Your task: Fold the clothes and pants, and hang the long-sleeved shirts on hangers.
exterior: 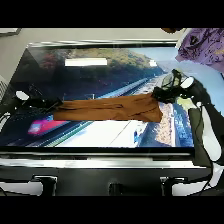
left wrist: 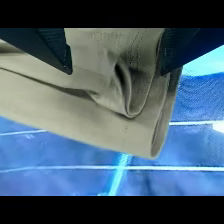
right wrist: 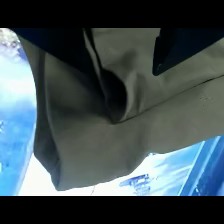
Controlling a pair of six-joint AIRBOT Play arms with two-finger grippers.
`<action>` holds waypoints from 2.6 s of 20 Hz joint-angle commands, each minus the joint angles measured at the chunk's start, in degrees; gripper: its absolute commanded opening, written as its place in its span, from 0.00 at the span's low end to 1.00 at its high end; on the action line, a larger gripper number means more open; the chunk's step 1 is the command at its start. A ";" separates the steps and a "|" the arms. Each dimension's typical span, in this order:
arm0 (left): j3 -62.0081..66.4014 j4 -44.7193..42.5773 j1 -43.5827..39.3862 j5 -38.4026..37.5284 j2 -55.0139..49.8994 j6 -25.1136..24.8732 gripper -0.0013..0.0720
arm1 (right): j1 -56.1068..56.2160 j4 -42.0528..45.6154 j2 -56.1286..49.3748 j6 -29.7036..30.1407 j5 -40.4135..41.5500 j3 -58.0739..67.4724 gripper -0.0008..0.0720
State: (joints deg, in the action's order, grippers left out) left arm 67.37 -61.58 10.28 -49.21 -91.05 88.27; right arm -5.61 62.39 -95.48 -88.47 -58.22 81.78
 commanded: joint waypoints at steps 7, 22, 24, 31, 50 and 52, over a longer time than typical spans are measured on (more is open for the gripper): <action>8.37 -0.83 1.46 -6.88 5.77 0.96 0.95 | -16.76 -8.28 -4.66 6.16 -21.51 10.03 0.81; 8.35 -0.83 1.42 -7.82 6.60 3.37 0.95 | -16.39 -20.85 -20.74 15.21 -25.18 9.99 0.94; 8.35 -0.87 1.42 -7.80 6.60 3.50 0.95 | -14.47 -21.51 -21.51 15.21 -25.35 9.99 0.94; 8.35 -0.85 1.42 -7.80 6.58 3.52 0.95 | -8.39 -18.53 -21.53 16.26 -23.17 9.99 0.48; 12.85 24.94 -34.34 9.68 -9.79 4.76 0.03 | -7.78 7.02 15.43 -0.57 -27.08 10.01 0.05; 19.04 26.77 -39.06 8.70 -14.88 4.81 0.03 | -7.76 7.17 18.03 -0.94 -27.45 10.05 0.05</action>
State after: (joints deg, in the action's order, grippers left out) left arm 80.90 -40.03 -21.89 -41.80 -100.12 93.03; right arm -13.43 66.94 -81.76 -87.83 -85.10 91.77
